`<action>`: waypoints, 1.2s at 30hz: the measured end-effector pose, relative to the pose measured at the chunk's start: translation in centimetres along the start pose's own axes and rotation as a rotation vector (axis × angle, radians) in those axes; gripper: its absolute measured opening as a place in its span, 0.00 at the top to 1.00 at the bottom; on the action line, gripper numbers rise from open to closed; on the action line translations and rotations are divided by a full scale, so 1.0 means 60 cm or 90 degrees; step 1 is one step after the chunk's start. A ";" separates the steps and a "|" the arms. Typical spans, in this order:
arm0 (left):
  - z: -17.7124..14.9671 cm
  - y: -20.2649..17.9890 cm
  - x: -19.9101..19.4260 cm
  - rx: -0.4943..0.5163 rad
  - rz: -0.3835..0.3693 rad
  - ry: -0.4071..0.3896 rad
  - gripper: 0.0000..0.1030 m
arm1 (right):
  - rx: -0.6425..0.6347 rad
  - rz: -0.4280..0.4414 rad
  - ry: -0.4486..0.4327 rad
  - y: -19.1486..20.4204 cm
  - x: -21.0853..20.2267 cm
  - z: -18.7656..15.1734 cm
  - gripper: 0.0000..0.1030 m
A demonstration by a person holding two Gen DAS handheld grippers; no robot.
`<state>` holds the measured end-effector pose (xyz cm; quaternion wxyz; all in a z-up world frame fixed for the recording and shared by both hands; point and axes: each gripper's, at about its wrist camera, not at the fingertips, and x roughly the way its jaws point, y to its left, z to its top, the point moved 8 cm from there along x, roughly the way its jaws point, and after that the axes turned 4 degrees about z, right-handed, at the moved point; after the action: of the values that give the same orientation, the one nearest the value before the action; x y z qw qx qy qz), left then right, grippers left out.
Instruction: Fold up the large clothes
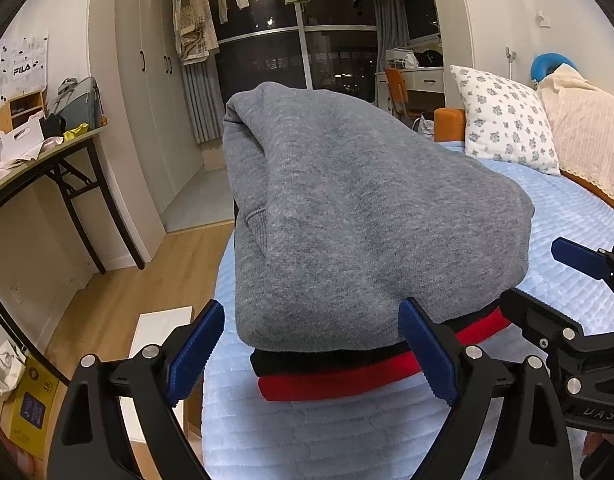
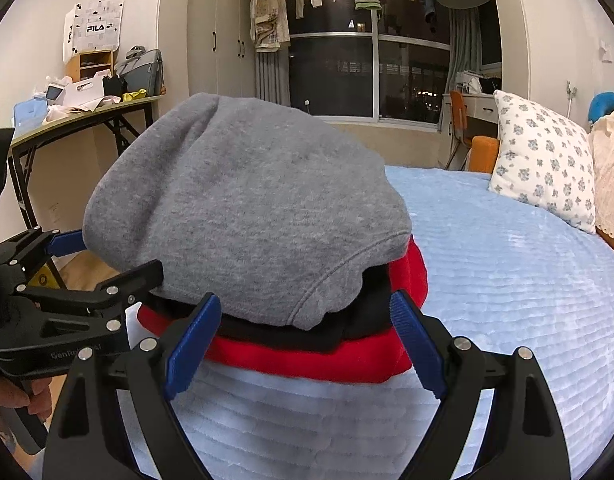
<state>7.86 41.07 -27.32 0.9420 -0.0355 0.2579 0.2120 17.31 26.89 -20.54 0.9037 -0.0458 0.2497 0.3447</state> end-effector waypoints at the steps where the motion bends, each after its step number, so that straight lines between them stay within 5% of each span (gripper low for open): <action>1: 0.000 0.000 0.001 0.000 0.001 0.000 0.12 | 0.000 -0.001 0.000 -0.001 0.000 0.000 0.17; 36: -0.003 0.002 -0.001 -0.001 0.012 -0.010 0.10 | 0.008 -0.018 -0.017 -0.017 -0.012 -0.008 0.16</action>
<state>7.67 41.10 -27.43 0.9418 -0.0319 0.2508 0.2213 17.30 25.56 -20.73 0.9122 -0.0389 0.2390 0.3307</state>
